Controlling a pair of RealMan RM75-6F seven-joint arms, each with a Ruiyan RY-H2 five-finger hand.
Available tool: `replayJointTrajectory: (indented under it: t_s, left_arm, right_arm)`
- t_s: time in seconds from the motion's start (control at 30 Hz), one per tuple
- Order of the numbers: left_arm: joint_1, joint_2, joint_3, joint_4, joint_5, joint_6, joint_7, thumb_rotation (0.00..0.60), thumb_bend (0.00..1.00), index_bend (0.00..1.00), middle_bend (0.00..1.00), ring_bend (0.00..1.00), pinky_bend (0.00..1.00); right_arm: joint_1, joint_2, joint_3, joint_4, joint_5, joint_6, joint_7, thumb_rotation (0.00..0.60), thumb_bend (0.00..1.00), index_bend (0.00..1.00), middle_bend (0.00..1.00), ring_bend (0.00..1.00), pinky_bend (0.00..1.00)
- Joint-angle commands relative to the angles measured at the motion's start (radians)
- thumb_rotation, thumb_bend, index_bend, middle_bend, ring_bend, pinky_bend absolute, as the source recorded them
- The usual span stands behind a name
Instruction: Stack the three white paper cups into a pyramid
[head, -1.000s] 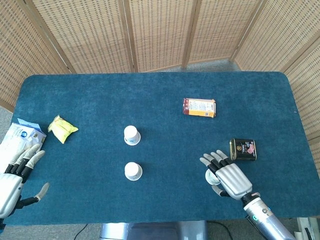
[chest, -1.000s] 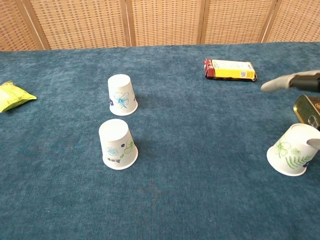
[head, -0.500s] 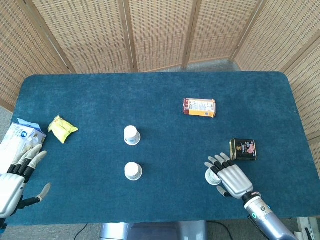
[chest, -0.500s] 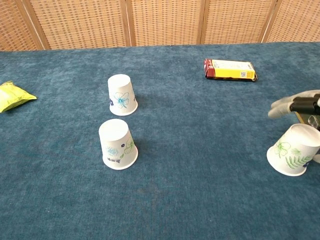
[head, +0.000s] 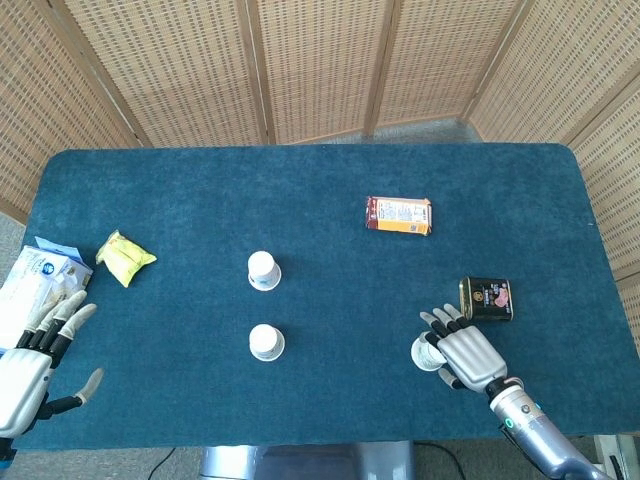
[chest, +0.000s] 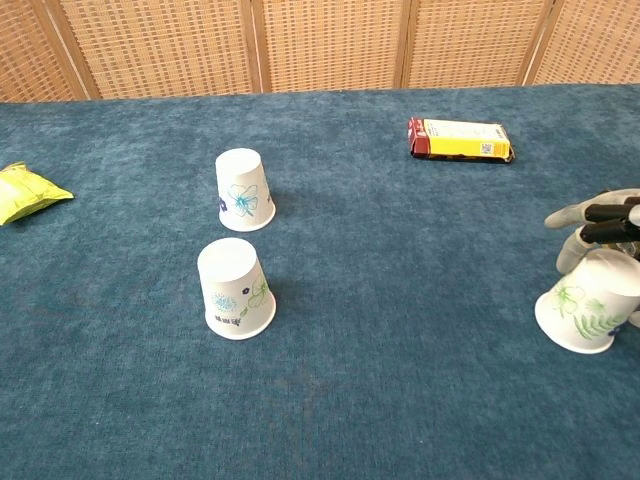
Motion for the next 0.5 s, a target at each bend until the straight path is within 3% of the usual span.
replayJointTrajectory:
  t_s: [0.03,0.13,0.3,0.5]
  left_arm:
    - [-0.001,-0.001,0.000,-0.001,0.001,-0.002,0.004,0.500,0.43,0.00,0.00,0.00,0.00]
    - [-0.001,-0.004,0.001,0.001,0.002,-0.002,0.005,0.498,0.43,0.00,0.00,0.00,0.00]
    - [0.003,-0.004,0.006,0.004,0.004,0.003,0.002,0.495,0.43,0.00,0.00,0.00,0.00]
    - [0.005,-0.004,0.006,0.007,0.003,0.008,-0.002,0.497,0.43,0.00,0.00,0.00,0.00]
  right_arm:
    - [0.008,-0.006,0.001,0.013,-0.001,-0.005,0.002,0.600,0.41,0.33,0.00,0.00,0.00]
    - [0.017,-0.016,0.004,0.027,-0.003,-0.008,0.017,0.600,0.42,0.37,0.04,0.00,0.00]
    - [0.028,-0.025,0.002,0.042,-0.002,-0.018,0.039,0.600,0.44,0.41,0.10,0.02,0.23]
    - [0.034,-0.031,-0.002,0.050,-0.008,-0.015,0.056,0.600,0.45,0.45,0.18,0.11,0.37]
